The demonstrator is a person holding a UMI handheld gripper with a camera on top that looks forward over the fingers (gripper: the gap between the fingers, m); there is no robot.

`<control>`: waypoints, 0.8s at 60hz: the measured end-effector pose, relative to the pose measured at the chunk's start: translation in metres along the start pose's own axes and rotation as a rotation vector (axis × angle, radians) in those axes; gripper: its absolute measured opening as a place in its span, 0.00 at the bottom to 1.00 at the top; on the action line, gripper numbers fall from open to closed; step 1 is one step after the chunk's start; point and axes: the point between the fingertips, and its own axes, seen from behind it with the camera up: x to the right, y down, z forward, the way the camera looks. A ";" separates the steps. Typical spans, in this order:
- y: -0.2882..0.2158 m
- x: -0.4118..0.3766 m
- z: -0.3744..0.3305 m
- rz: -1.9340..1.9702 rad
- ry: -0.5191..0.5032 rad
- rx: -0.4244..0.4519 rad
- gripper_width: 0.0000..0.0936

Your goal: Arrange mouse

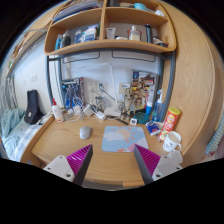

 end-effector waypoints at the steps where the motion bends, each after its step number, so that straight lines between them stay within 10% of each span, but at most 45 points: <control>1: 0.003 -0.003 0.001 0.003 -0.001 -0.005 0.91; 25: 0.091 -0.101 0.088 -0.007 -0.053 -0.126 0.91; 48: 0.067 -0.170 0.238 0.006 -0.053 -0.160 0.91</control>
